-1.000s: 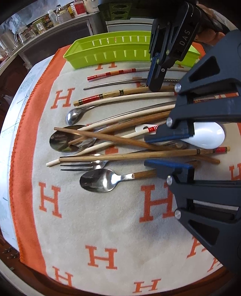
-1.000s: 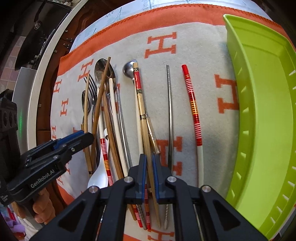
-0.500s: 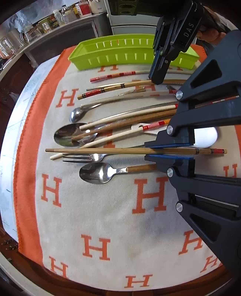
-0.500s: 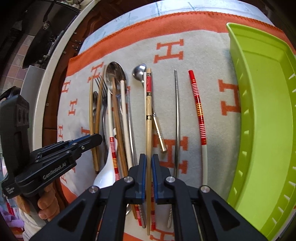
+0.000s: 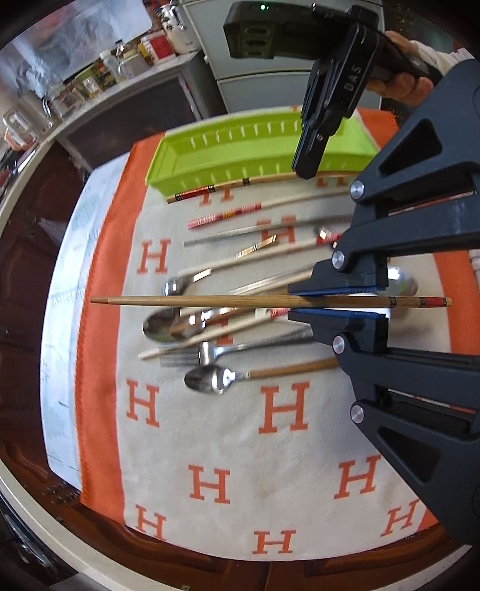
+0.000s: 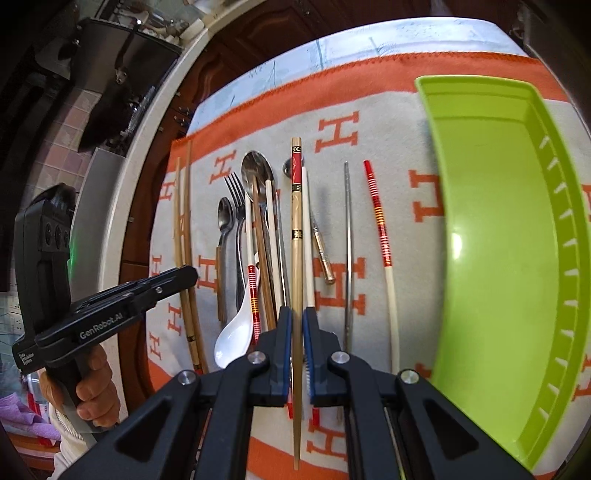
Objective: Organize utensils
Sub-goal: 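Carry the left tool's chopstick into the green tray and open while the right tool does likewise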
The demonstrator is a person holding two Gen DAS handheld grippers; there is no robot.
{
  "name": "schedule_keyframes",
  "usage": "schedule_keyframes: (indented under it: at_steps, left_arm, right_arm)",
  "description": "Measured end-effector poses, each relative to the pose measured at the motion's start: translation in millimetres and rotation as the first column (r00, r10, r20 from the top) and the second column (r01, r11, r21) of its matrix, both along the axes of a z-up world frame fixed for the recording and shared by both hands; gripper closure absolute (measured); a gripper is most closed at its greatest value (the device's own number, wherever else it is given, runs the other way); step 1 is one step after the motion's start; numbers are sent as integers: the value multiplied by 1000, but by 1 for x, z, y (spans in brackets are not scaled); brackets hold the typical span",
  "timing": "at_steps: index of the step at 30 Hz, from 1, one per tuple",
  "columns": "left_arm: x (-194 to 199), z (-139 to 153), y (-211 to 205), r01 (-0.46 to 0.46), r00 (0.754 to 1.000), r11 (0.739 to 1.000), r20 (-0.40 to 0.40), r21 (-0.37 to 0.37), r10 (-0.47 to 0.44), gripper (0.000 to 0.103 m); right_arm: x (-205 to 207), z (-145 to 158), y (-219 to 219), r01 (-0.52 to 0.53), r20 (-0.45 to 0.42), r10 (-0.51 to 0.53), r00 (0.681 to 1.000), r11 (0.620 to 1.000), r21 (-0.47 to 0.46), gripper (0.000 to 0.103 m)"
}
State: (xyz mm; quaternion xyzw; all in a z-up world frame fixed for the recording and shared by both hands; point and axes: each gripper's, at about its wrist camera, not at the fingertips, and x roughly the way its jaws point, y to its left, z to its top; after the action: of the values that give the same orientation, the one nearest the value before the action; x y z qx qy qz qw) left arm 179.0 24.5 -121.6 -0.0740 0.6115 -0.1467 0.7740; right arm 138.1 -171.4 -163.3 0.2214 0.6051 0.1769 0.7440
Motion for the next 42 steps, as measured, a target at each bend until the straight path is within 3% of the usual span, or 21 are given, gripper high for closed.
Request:
schedule_keyframes:
  at_steps: [12,20,29,38,42]
  left_arm:
    - [-9,44,-119,148,988,986,42,-81,-145,99]
    - [-2,44,-213,235,972,962,31,-137,-233,99]
    - [23,-4,-261,202,977,968,-37,-149,-210,99]
    - [31,-67,-249,139,982,984,-114,-107,-151,99]
    - [30,-79,-245,131,982,987,-124,-96,-142,99]
  right_arm:
    - [-38,22,-66,109,68,-113,991,992,61,97]
    - [-43,23,-115,202,89,-204,975,979,30,97]
    - [-34,5,-145,253,60,-251,966,967,-37,97]
    - [-25,-10,-157,233,42,-230,972,968,-95,97]
    - [-16,-12,-150,200,49,-194,980,967,-159,97]
